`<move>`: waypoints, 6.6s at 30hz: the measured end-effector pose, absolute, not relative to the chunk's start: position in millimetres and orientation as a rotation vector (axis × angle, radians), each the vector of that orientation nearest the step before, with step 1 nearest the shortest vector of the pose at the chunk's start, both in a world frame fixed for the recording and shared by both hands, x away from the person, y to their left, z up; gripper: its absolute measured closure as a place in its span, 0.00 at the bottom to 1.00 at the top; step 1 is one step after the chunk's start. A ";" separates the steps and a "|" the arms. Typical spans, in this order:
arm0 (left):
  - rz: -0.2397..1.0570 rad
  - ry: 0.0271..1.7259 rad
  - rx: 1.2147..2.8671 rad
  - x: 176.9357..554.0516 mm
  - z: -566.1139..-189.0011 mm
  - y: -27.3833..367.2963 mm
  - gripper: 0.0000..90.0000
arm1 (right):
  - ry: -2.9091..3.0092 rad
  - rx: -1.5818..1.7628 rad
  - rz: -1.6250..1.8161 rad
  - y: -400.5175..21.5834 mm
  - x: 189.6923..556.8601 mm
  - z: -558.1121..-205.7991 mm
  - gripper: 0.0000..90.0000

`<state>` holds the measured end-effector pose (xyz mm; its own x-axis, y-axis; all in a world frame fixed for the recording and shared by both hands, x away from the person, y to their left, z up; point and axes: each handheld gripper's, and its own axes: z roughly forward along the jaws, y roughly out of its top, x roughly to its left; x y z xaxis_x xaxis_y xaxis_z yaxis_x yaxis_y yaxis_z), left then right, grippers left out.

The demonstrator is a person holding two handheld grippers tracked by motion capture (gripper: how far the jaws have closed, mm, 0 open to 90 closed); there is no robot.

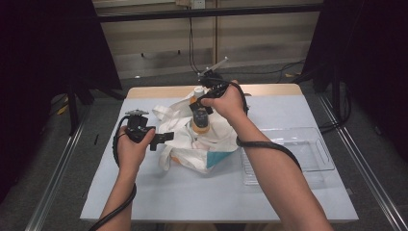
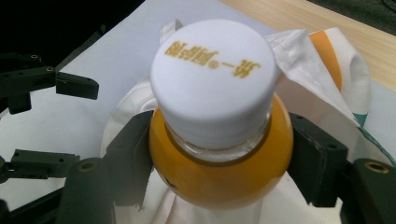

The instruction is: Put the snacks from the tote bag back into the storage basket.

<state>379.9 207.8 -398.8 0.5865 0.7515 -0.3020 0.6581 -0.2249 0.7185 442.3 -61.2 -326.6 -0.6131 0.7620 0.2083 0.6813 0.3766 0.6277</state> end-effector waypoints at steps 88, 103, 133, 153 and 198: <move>0.149 1.093 1.969 377.9 -396.7 200.3 0.08 | 2.485 1.387 1.017 -144.8 389.6 -273.0 0.34; 0.151 1.095 1.969 377.0 -396.6 197.2 0.08 | 2.467 1.400 1.002 -169.0 379.8 -266.5 0.34; 0.155 1.087 1.986 377.3 -397.1 194.2 0.08 | 2.449 1.456 0.933 -199.7 366.1 -281.7 0.34; 0.155 1.081 1.993 377.7 -397.6 194.2 0.08 | 2.466 1.479 0.903 -202.2 363.6 -296.8 0.34; 0.142 1.081 1.984 377.9 -398.6 191.7 0.08 | 2.563 1.490 0.765 -186.0 382.9 -335.4 0.34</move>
<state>377.9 191.7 -398.6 0.6198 0.7341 -0.2775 0.6376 -0.2650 0.7234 382.9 -186.0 -335.4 -0.5238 0.8334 0.1762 0.7936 0.4022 0.4566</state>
